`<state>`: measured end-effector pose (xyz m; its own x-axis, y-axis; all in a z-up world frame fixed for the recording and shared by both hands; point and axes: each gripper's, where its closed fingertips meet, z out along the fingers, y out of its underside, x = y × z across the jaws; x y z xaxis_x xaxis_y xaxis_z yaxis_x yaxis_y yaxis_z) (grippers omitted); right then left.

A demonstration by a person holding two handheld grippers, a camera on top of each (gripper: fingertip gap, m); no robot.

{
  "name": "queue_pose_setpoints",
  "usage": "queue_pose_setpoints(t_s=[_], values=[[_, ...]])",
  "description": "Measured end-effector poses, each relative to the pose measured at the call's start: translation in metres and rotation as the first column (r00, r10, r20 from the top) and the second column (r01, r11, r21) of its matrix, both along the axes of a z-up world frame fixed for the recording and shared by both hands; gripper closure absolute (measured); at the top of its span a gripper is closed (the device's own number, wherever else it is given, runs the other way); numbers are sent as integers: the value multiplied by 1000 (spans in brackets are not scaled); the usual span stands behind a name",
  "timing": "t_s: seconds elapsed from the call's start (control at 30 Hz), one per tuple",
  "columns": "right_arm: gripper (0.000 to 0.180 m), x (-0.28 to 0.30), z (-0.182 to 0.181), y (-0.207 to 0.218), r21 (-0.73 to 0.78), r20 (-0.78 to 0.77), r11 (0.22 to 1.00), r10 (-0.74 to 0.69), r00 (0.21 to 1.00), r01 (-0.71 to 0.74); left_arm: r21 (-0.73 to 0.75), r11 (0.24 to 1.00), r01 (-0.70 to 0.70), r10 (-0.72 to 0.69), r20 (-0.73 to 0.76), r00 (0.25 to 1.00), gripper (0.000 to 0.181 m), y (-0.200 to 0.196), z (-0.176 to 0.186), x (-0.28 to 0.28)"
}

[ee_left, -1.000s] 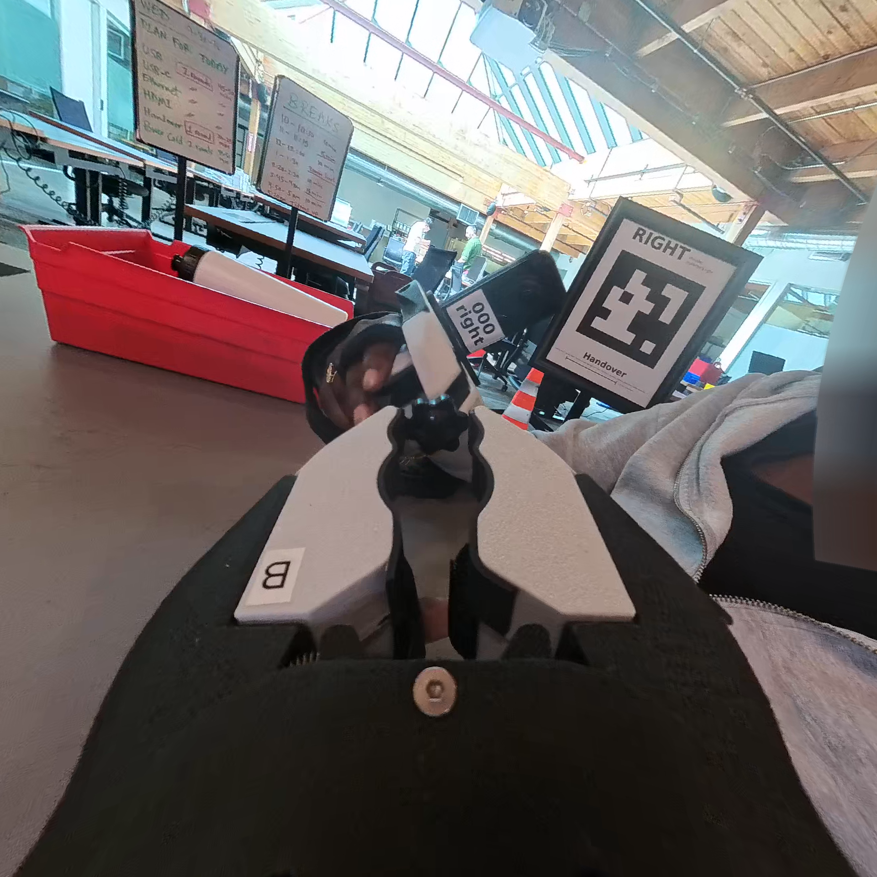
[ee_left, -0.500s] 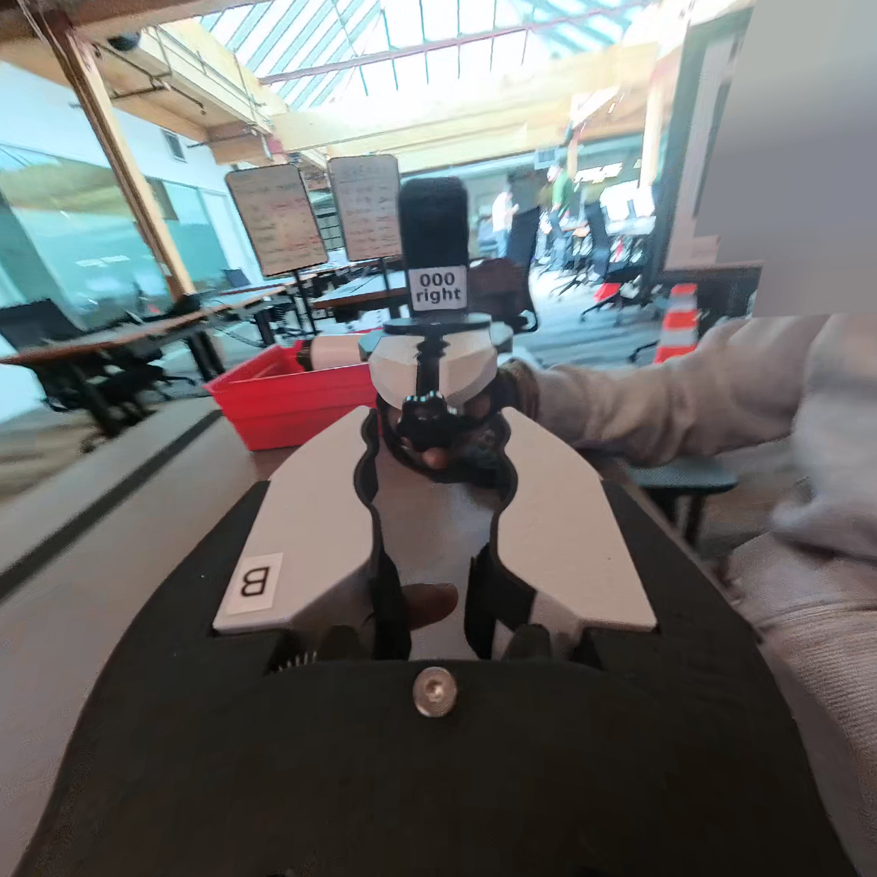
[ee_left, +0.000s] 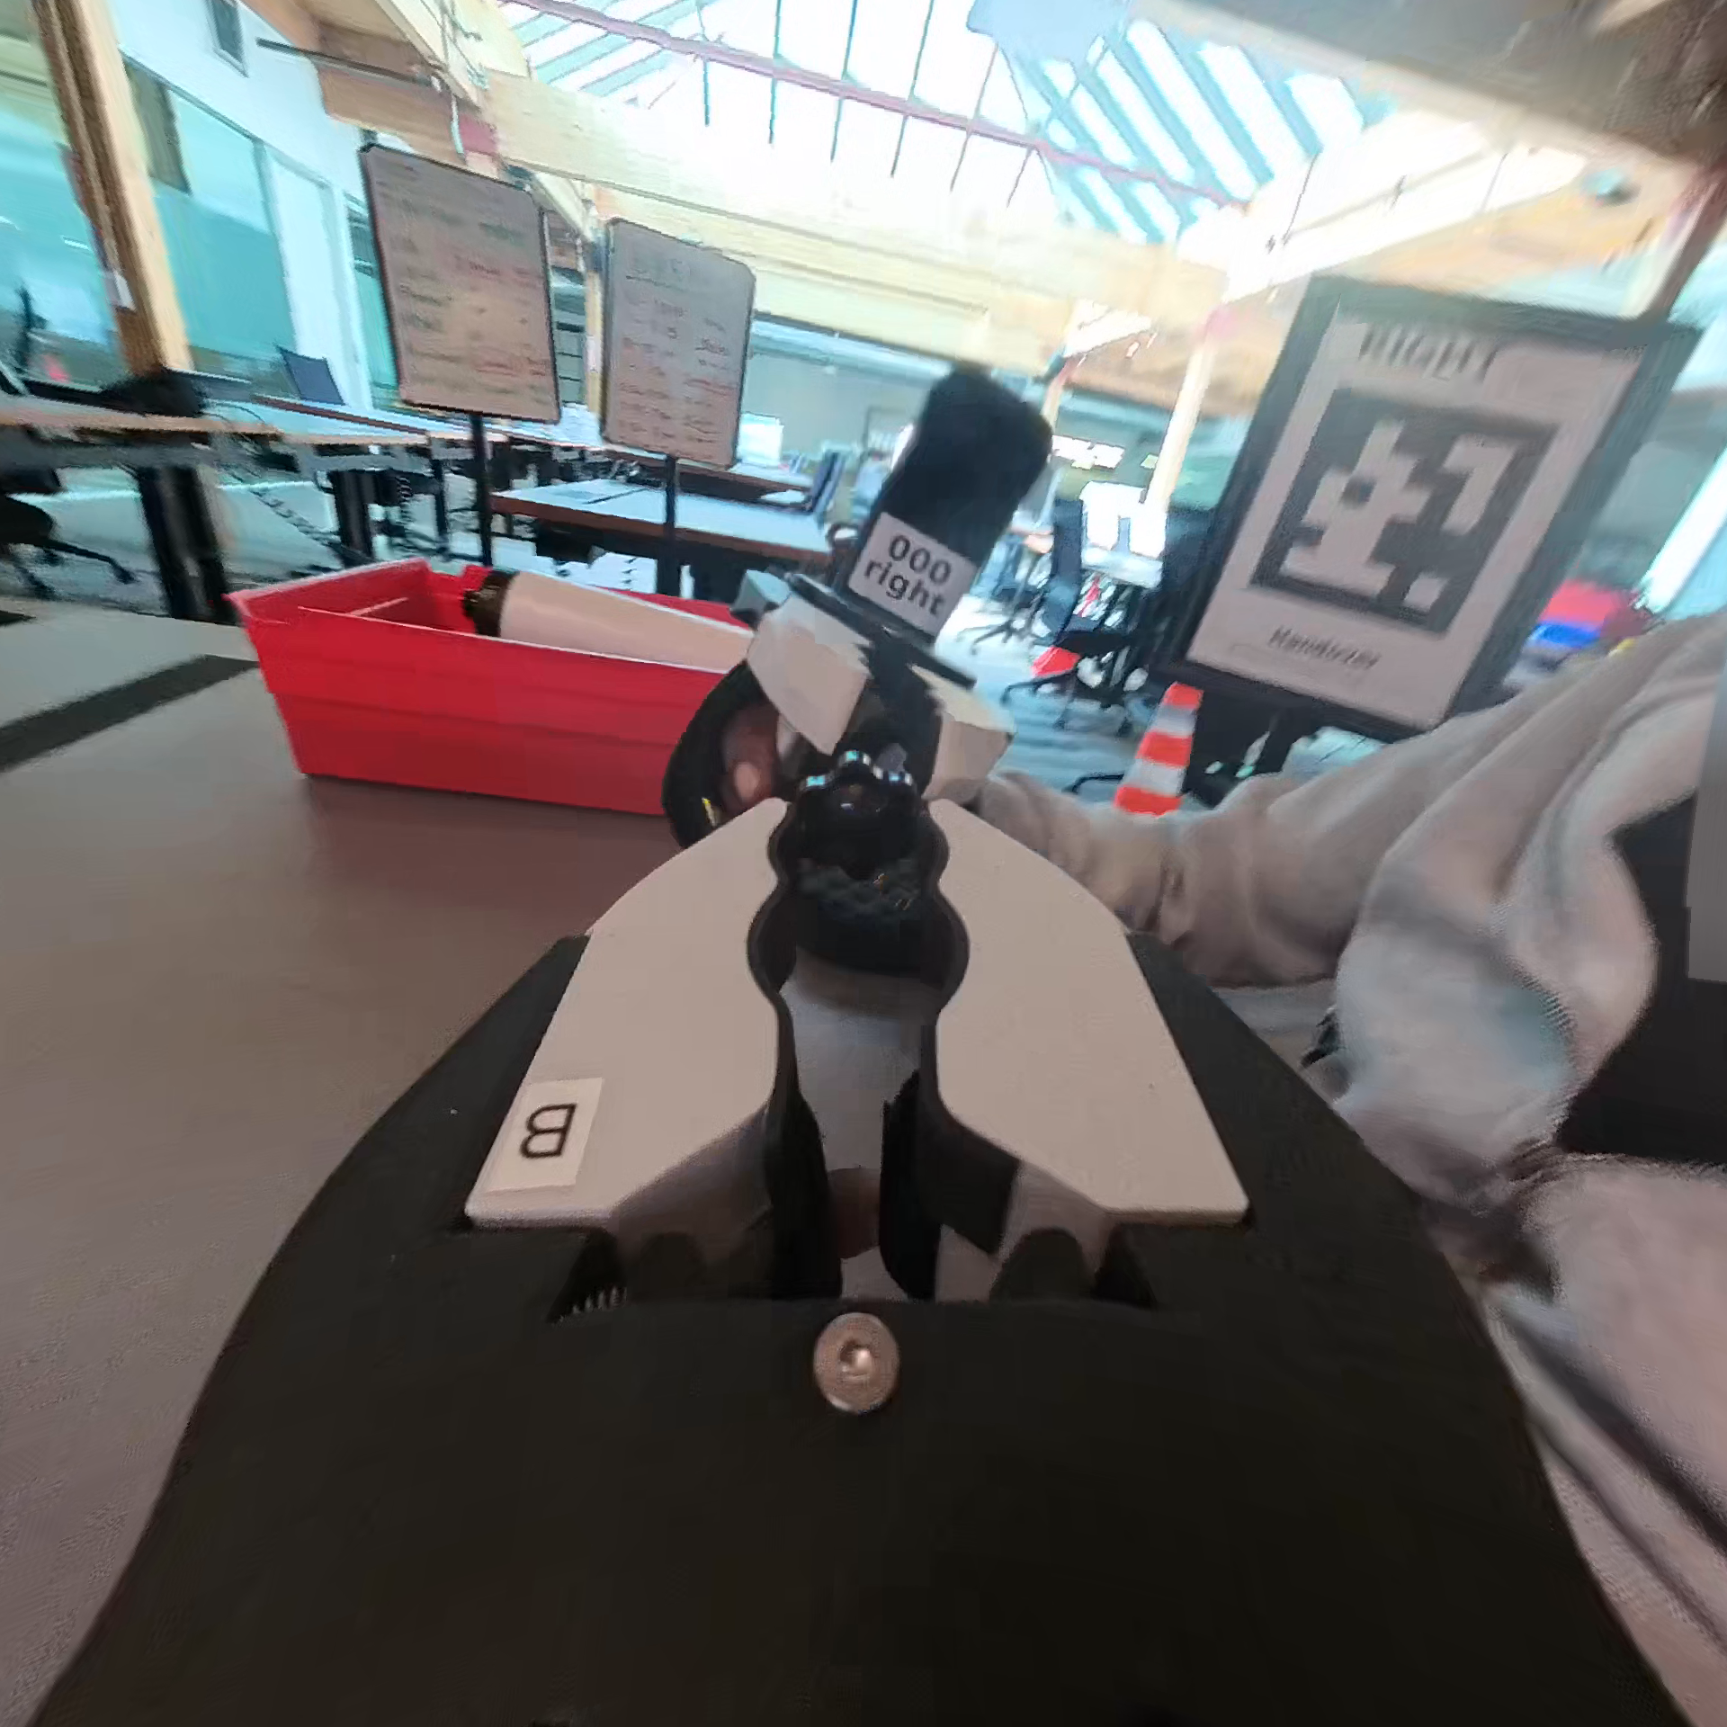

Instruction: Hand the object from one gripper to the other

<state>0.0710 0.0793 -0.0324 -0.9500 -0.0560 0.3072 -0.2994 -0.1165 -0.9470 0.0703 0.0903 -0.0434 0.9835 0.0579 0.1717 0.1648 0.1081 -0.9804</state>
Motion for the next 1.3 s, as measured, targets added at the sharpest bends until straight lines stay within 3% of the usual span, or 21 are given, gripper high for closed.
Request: queue_pose_setpoints(t_s=[0.3,0.43,0.53,0.63,0.7,0.77,1.03,1.13,1.23,1.3], values=[[165,-1,-5,-4,13,-207,995,-97,974,102,18,998,59,-61,82,995,158,1,0,4],[173,0,-9,-6,28,-265,991,-119,957,131,11,998,64,-64,76,995,158,1,-1,5],[174,2,-7,-5,43,-165,996,-66,984,74,16,1000,13,-12,-34,999,144,2,2,4],[174,3,-11,-5,94,89,995,37,995,-46,-1,996,-92,88,-287,954,134,3,4,3],[174,2,-13,-5,100,280,987,95,955,-127,-3,992,-129,117,-395,911,133,4,6,5],[174,1,-12,-3,79,417,979,139,898,-188,-23,992,-125,104,-411,906,134,5,4,7],[174,-1,-11,-2,68,476,977,148,867,-204,-58,983,-177,138,-410,902,156,3,0,-2],[169,-3,-10,-3,64,358,988,112,927,-144,-52,990,-130,110,-292,950,156,2,1,-1],[157,-10,-13,-4,79,16,996,-54,998,52,-36,998,-55,53,-51,997,156,-2,-1,-4],[156,-9,-17,-5,82,-211,986,-127,969,147,12,1000,25,-26,105,994,156,-4,1,-2]])
